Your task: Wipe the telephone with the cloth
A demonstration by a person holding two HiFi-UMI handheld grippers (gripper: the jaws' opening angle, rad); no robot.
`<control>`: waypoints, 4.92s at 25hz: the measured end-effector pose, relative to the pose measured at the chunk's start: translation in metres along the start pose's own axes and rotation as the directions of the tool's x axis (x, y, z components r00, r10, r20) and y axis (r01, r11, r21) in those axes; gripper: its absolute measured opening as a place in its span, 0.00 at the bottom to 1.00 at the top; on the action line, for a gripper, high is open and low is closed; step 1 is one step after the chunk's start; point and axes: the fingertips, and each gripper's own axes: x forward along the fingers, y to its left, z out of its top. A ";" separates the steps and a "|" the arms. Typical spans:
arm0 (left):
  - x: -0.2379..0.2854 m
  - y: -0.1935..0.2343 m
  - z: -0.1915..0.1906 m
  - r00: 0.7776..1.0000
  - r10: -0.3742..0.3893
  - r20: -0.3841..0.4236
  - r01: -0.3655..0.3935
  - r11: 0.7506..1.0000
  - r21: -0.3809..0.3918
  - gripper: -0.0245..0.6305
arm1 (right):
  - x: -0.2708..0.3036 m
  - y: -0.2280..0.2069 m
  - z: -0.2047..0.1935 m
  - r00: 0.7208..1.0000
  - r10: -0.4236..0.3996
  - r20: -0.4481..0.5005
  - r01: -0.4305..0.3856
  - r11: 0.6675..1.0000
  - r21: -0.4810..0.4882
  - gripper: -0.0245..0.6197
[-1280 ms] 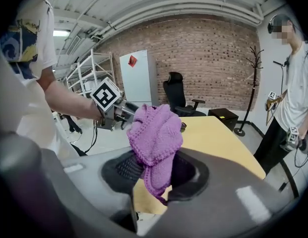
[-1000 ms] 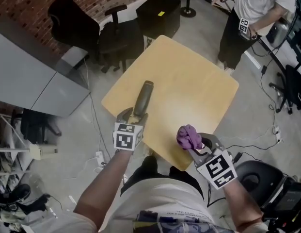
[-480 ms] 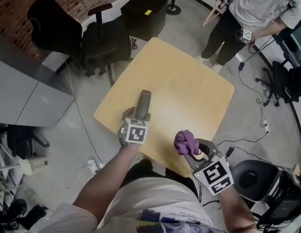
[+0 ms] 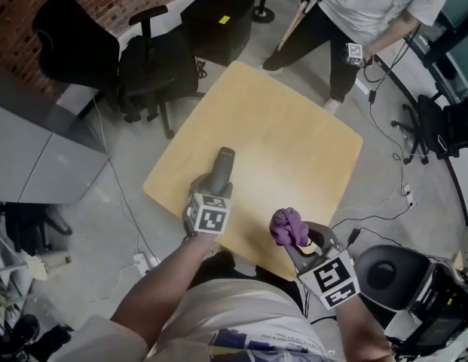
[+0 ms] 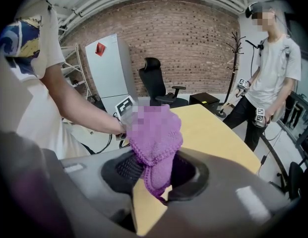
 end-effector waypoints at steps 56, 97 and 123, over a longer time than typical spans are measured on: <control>-0.169 -0.165 0.091 0.880 -0.217 0.422 0.206 0.976 0.073 0.43 | -0.029 -0.062 0.127 0.943 0.122 0.310 -0.052 0.973 -0.225 0.23; -0.183 -0.112 0.077 0.863 -0.171 0.476 0.280 0.945 -0.168 0.43 | -0.034 -0.014 0.130 0.903 0.256 0.346 -0.193 0.960 -0.205 0.23; -0.217 -0.077 0.078 0.663 -0.327 0.674 0.710 0.560 -0.426 0.43 | 0.016 -0.033 0.094 0.957 0.088 0.277 -0.085 0.996 -0.022 0.23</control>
